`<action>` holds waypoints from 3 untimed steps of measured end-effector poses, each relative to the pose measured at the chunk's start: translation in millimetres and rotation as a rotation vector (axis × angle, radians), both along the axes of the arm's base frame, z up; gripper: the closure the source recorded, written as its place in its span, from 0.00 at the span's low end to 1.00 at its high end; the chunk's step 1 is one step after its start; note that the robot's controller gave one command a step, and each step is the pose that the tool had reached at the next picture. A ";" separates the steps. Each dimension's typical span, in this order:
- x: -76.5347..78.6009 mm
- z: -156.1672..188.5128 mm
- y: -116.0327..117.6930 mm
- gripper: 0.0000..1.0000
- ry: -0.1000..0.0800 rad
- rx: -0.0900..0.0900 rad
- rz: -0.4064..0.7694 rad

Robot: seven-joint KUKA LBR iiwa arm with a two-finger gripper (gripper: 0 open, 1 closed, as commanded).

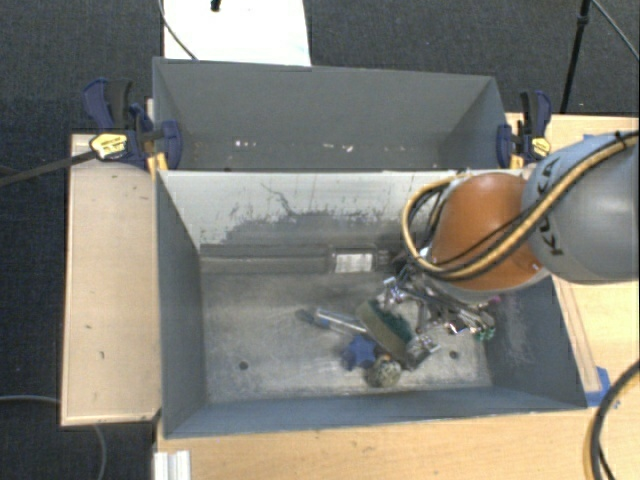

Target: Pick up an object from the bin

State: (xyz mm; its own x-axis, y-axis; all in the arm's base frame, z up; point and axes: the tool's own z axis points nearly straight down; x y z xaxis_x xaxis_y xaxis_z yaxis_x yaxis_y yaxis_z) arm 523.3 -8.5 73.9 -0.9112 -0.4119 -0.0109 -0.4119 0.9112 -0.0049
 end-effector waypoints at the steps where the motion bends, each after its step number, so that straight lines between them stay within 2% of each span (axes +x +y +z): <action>1: 2.5 -0.3 73.1 0.00 -0.001 0.003 0.007; 2: 3.1 0.3 70.8 1.00 -0.002 0.003 0.006; 3: 17.6 117.6 -55.7 1.00 0.003 -0.006 0.240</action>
Offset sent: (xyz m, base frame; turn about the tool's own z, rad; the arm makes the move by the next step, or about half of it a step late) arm -0.0010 0.0699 -0.0039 -0.0032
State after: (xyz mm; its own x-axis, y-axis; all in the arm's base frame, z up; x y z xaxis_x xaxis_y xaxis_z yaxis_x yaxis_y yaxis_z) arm 540.8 -64.2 191.5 -0.7873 -0.6165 -0.0056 -0.6165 0.7873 -0.0083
